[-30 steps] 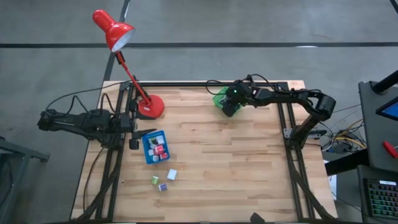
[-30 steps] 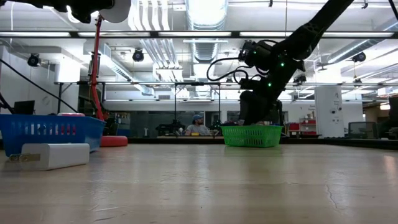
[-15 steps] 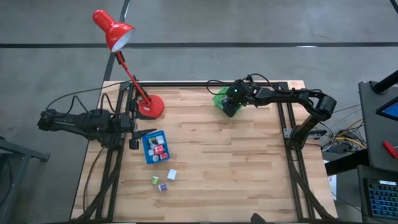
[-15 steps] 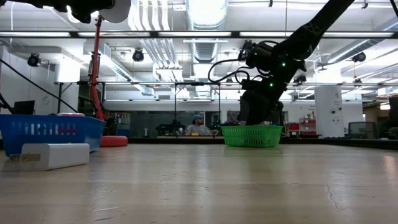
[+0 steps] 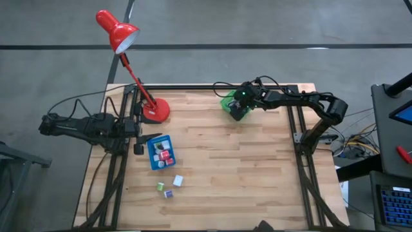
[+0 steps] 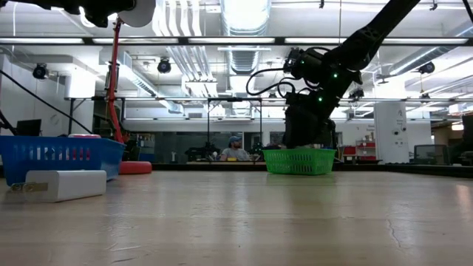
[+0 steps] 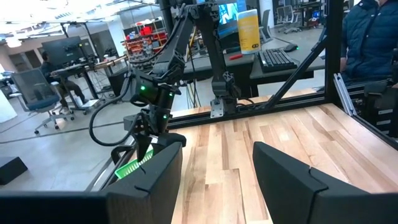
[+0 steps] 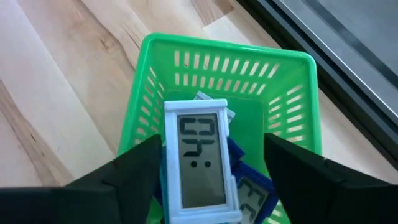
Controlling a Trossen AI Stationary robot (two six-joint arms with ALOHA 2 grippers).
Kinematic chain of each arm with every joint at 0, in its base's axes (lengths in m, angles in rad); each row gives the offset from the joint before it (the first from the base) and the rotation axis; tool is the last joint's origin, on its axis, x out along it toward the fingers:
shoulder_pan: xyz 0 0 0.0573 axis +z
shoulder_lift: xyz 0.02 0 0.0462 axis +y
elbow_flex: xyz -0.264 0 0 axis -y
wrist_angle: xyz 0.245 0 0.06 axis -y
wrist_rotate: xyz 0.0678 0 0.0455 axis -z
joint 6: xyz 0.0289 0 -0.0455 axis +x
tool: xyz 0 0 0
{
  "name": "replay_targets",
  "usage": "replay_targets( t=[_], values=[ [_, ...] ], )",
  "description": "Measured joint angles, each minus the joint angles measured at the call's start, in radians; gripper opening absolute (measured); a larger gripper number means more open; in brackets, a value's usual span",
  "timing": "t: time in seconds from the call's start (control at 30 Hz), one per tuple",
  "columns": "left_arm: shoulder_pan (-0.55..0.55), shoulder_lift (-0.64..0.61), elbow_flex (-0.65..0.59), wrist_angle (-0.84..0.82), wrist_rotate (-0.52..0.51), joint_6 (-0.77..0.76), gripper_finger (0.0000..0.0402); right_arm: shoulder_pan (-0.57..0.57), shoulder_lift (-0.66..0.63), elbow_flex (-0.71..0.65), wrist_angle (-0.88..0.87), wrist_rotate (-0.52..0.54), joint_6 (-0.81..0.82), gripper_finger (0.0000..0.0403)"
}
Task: Pick & Place Office items
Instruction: Put the white digital clock into the green basket, then put the purple charger adapter into the blue basket
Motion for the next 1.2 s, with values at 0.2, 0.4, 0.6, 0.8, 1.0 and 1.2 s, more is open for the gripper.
replay_targets(
  t=[0.2,0.4,0.6,0.8,1.0,1.2],
  values=[
    [0.0,0.0,0.0,0.0,0.001,0.0,0.02,0.0,0.0,0.0,0.015,0.0,0.01,0.0321],
    [0.0,0.0,0.0,0.0,0.003,0.0,0.02,0.0,0.0,0.001,0.058,0.04,0.016,0.0341],
    [0.0,0.0,0.0,0.0,0.003,0.0,0.02,0.006,-0.009,0.001,0.138,0.054,-0.001,0.0344],
    [0.0,0.0,0.0,-0.006,0.003,0.012,0.02,0.038,-0.037,-0.012,0.263,0.055,-0.04,0.0336],
    [0.0,0.0,0.0,-0.008,0.003,0.012,0.02,0.072,-0.051,-0.056,0.456,0.055,-0.097,0.0329],
    [0.0,0.0,0.0,-0.008,0.002,0.011,0.02,0.118,-0.052,-0.117,0.67,0.051,-0.161,0.0328]
  ],
)
